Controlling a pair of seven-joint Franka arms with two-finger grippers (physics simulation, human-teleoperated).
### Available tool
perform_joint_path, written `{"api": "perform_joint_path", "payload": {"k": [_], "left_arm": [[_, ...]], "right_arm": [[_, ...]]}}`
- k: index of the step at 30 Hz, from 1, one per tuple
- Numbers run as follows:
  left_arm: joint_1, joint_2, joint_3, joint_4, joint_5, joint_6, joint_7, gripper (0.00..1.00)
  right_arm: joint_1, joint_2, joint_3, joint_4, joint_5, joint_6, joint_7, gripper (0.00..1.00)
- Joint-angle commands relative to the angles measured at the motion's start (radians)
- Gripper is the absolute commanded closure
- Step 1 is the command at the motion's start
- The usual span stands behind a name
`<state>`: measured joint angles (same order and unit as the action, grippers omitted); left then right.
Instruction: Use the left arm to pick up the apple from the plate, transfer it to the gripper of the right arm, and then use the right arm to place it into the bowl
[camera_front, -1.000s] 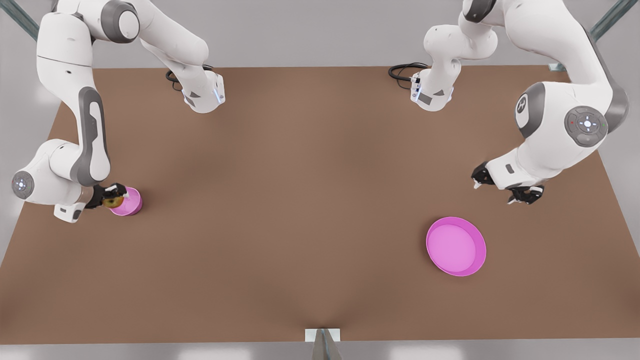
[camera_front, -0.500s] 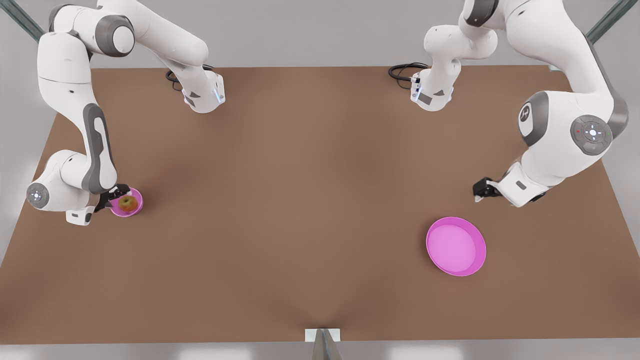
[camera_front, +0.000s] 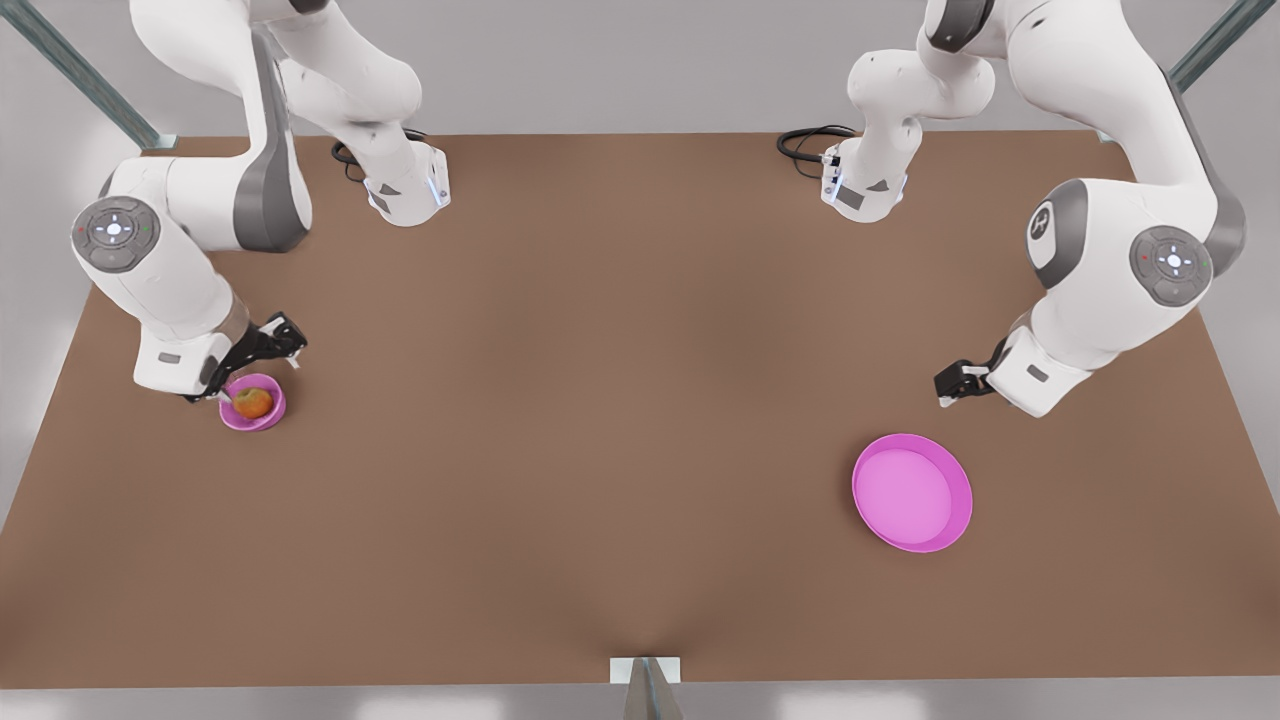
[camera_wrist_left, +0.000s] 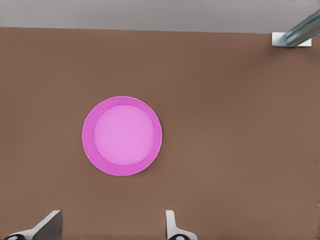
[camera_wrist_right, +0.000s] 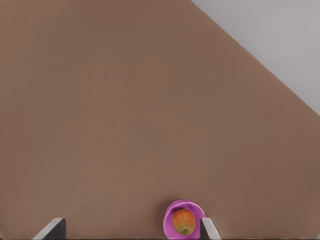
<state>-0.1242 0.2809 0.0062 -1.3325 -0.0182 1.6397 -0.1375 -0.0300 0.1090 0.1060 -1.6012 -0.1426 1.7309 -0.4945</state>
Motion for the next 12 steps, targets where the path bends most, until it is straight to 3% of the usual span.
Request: {"api": "perform_joint_path", "payload": {"k": [1, 3, 12], "left_arm": [[0.000, -0.002, 0.000, 0.001, 0.001, 0.000, -0.082, 0.00], [-0.002, -0.002, -0.002, 0.003, 0.001, 0.000, -0.028, 0.00], [-0.023, -0.002, -0.002, 0.012, 0.001, 0.000, -0.014, 0.00]], "right_arm": [[0.012, 0.029, -0.042, 0.076, 0.095, -0.055, 0.462, 0.00], [0.009, 0.049, -0.040, 0.175, 0.097, -0.137, 0.481, 0.00], [0.021, 0.066, -0.031, 0.170, 0.095, -0.143, 0.628, 0.00]]}}
